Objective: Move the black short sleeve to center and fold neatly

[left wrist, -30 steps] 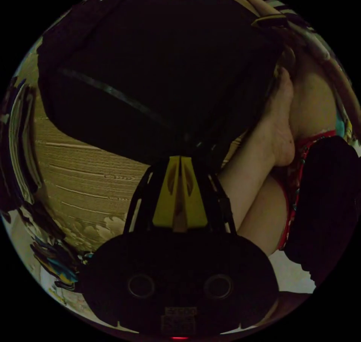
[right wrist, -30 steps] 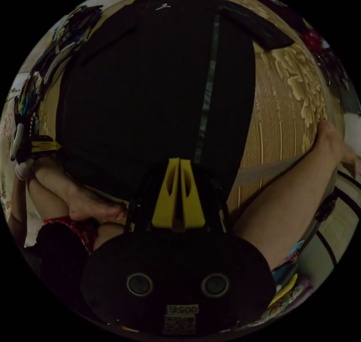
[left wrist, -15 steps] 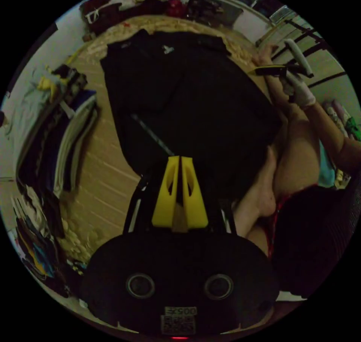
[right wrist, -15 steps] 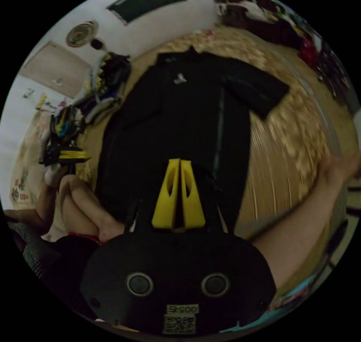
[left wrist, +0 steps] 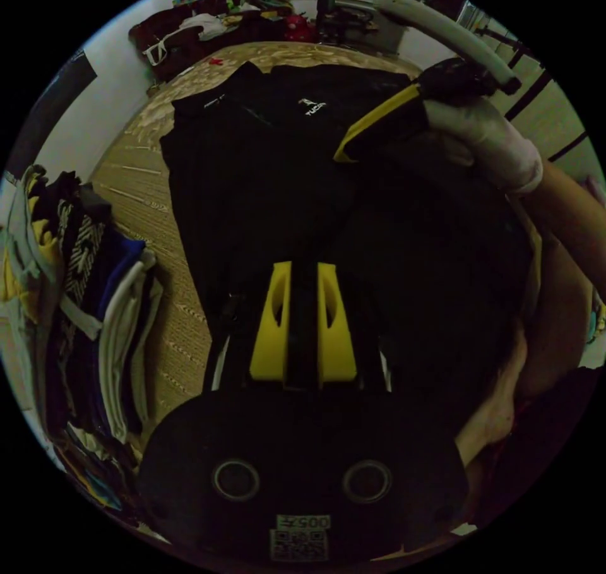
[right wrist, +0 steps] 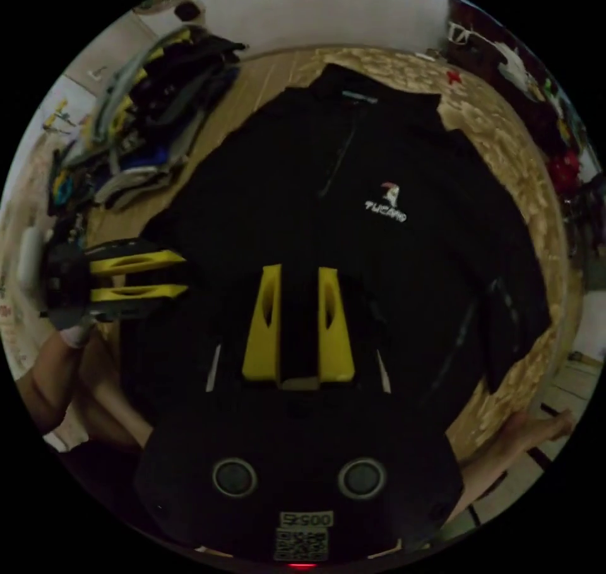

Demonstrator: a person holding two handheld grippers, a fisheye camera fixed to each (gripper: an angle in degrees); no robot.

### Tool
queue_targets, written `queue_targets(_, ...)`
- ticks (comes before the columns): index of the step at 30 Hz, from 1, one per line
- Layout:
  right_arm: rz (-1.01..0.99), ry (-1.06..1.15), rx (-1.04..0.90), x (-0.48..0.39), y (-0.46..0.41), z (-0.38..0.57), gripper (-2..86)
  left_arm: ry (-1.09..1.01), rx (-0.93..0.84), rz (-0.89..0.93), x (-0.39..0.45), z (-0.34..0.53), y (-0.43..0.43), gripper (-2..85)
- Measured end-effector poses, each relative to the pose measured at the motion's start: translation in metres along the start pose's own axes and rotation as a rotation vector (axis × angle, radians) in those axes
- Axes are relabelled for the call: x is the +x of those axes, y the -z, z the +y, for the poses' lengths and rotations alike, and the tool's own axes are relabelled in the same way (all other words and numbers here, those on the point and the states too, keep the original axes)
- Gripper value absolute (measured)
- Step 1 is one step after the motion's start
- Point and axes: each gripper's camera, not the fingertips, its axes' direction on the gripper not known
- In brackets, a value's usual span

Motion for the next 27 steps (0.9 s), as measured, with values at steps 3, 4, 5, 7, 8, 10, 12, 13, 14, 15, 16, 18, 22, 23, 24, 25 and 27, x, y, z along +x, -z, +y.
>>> queue_targets(3,0.007,0.041,0.005,-0.012,0.017,-0.018,0.1,0.03,0.03,0.051,-0.017,-0.007,0.017,4.9)
queue_targets(4,-0.009,0.055,0.019,-0.015,0.027,-0.027,-0.4,0.056,0.059,0.067,-0.025,-0.007,0.026,4.8)
queue_targets(5,-0.017,0.059,0.026,-0.016,0.033,-0.033,-0.5,0.085,0.096,0.082,-0.034,-0.007,0.037,4.7)
queue_targets(7,-0.071,0.072,0.057,-0.019,0.057,-0.058,-0.8,0.147,0.15,0.109,-0.05,-0.006,0.052,4.6)
queue_targets(8,-0.092,0.076,0.067,-0.02,0.063,-0.066,-0.8,0.195,0.184,0.135,-0.062,-0.005,0.062,4.6)
queue_targets(10,-0.195,0.105,0.13,-0.027,0.094,-0.098,-0.9,0.264,0.251,0.162,-0.08,-0.002,0.078,4.6)
queue_targets(12,-0.287,0.143,0.196,-0.035,0.118,-0.121,-0.9,0.331,0.324,0.175,-0.096,0.003,0.093,4.6)
queue_targets(13,-0.341,0.177,0.242,-0.042,0.135,-0.135,-0.9,0.374,0.368,0.181,-0.106,0.006,0.101,4.5)
queue_targets(14,-0.364,0.195,0.264,-0.046,0.143,-0.141,-0.9,0.415,0.41,0.184,-0.114,0.009,0.108,4.5)
queue_targets(15,-0.401,0.231,0.301,-0.055,0.157,-0.153,-0.9,0.436,0.429,0.181,-0.118,0.011,0.11,4.5)
queue_targets(16,-0.434,0.27,0.333,-0.064,0.169,-0.163,-0.9,0.482,0.463,0.172,-0.124,0.014,0.114,4.5)
queue_targets(18,-0.474,0.332,0.351,-0.077,0.18,-0.176,-0.9,0.547,0.518,0.163,-0.13,0.019,0.118,4.6)
queue_targets(22,-0.431,0.434,0.328,-0.096,0.185,-0.197,-0.9,0.624,0.583,0.192,-0.133,0.015,0.112,4.6)
queue_targets(23,-0.419,0.436,0.319,-0.096,0.184,-0.199,-0.9,0.617,0.561,0.197,-0.131,0.006,0.106,4.6)
queue_targets(24,-0.402,0.43,0.301,-0.094,0.181,-0.203,-0.9,0.61,0.546,0.195,-0.13,0.001,0.103,4.5)
queue_targets(25,-0.4,0.418,0.287,-0.088,0.177,-0.205,-0.9,0.595,0.514,0.187,-0.126,-0.01,0.096,4.6)
queue_targets(27,-0.415,0.384,0.277,-0.074,0.171,-0.206,-0.9,0.563,0.48,0.178,-0.12,-0.03,0.084,4.6)
